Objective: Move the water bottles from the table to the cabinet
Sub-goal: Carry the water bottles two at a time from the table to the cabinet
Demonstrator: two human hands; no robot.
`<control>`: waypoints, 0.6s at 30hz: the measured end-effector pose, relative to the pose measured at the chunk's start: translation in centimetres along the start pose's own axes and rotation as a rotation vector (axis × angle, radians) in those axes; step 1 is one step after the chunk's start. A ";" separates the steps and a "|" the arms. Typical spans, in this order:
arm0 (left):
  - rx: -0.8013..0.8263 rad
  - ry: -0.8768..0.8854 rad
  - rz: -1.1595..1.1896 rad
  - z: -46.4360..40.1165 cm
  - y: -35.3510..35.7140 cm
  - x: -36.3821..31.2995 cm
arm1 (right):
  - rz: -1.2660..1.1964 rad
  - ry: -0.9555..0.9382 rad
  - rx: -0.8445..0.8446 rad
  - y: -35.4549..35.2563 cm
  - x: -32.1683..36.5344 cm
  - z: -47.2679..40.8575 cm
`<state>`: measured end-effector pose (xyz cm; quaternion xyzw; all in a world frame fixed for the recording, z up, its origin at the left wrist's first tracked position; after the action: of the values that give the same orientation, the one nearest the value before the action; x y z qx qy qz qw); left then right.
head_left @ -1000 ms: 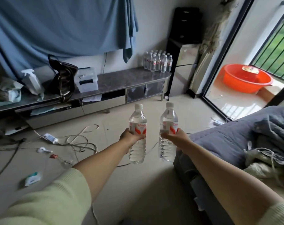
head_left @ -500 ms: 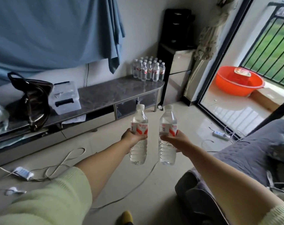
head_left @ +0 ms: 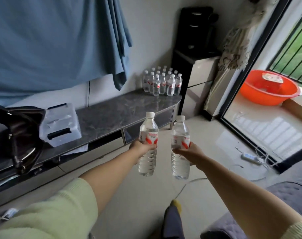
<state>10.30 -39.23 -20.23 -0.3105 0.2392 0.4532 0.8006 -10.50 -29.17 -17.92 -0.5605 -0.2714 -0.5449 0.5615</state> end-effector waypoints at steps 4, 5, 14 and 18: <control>-0.014 -0.013 0.022 -5.9 0.7 -5.7 | -0.019 -0.035 0.034 -1.8 1.5 -8.6; -0.015 -0.005 0.040 -7.5 1.0 -7.1 | -0.025 -0.046 0.045 -2.4 1.9 -10.5; -0.006 -0.027 0.120 -19.6 4.4 -18.3 | -0.040 -0.069 0.037 -10.4 4.7 -26.6; 0.002 -0.031 0.080 -23.0 5.6 -22.9 | -0.042 -0.033 0.008 -12.1 4.0 -32.6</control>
<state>-7.82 -66.68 -22.50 -0.2928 0.2392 0.4894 0.7858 -30.55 -57.83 -17.53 -0.5612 -0.2944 -0.5462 0.5477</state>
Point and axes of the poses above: each hand's wrist, its own z-axis away from the middle knuckle, its own y-axis out of the palm, x = y × z, the point moved 10 cm from there along -z, towards the middle knuckle, and after that the axes turned 13 degrees about -y, right-handed, at the moved point
